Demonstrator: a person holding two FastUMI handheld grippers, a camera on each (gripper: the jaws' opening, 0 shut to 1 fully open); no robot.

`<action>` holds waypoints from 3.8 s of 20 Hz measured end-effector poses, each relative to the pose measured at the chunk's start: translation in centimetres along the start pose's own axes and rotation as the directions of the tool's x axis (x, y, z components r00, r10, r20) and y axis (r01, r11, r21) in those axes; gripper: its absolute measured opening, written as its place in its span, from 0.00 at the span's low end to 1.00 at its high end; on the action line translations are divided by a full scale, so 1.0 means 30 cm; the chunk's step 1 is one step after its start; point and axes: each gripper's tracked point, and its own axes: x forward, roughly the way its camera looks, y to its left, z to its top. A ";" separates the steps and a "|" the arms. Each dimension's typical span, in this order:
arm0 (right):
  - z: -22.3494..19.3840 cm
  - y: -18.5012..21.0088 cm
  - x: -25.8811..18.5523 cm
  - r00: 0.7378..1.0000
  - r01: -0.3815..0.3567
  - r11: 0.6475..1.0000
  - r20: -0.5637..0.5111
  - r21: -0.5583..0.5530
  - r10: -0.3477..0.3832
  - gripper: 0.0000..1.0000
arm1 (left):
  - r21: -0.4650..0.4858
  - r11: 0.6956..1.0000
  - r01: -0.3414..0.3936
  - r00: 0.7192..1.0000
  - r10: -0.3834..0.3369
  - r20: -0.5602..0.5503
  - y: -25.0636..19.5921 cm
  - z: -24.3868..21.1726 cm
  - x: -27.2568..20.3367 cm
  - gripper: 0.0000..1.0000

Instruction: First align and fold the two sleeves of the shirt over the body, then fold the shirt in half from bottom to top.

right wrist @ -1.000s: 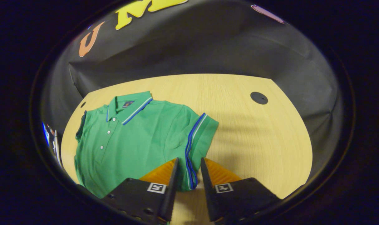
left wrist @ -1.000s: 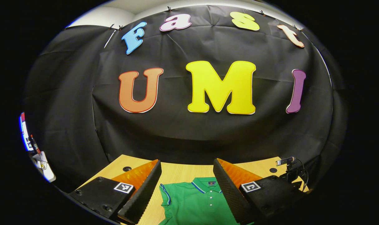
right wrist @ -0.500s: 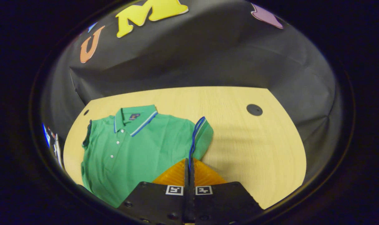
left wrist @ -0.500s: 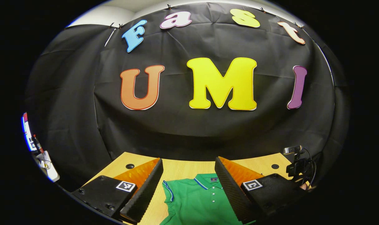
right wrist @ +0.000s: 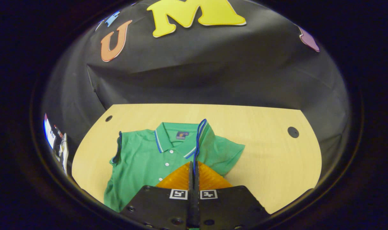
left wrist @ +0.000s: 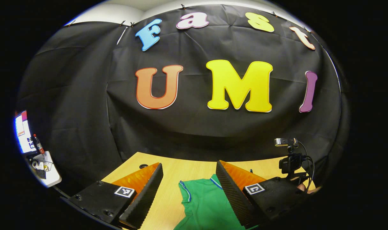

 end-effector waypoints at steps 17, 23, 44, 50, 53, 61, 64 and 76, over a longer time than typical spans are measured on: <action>0.048 0.118 -0.329 0.987 0.062 0.996 0.146 0.068 -0.072 0.96 | 0.026 0.988 0.152 0.984 -0.149 -0.102 0.010 -0.141 0.068 1.00; 0.070 0.067 -0.592 0.954 0.149 0.988 0.254 0.049 -0.156 0.96 | 0.018 0.975 0.220 0.952 -0.210 -0.221 -0.030 -0.320 0.203 1.00; -0.052 -0.075 -0.648 0.930 0.329 0.943 0.156 0.059 -0.334 0.96 | 0.033 0.977 0.211 0.829 -0.161 -0.536 0.106 -0.930 0.513 1.00; -0.078 -0.036 -0.625 0.939 0.312 0.949 0.134 0.049 -0.316 0.96 | -0.004 0.972 0.235 0.814 -0.199 -0.545 0.109 -0.954 0.519 0.39; -0.073 -0.027 -0.624 0.939 0.309 0.950 0.145 0.036 -0.311 0.96 | -0.028 0.969 0.246 0.835 -0.226 -0.502 0.102 -0.913 0.526 0.15; -0.105 -0.026 -0.641 0.948 0.286 0.956 0.130 0.063 -0.292 0.96 | 0.091 0.942 0.322 0.864 -0.253 -0.435 0.018 -0.745 0.529 0.11; -0.116 -0.055 -0.683 0.943 0.295 0.952 0.136 0.078 -0.303 0.96 | 0.163 0.912 0.377 0.864 -0.283 -0.417 -0.109 -0.684 0.527 0.11; -0.122 -0.149 -0.808 0.925 0.309 0.944 0.197 0.112 -0.326 0.96 | 0.075 0.917 0.392 0.863 -0.339 -0.375 -0.361 -0.609 0.388 0.61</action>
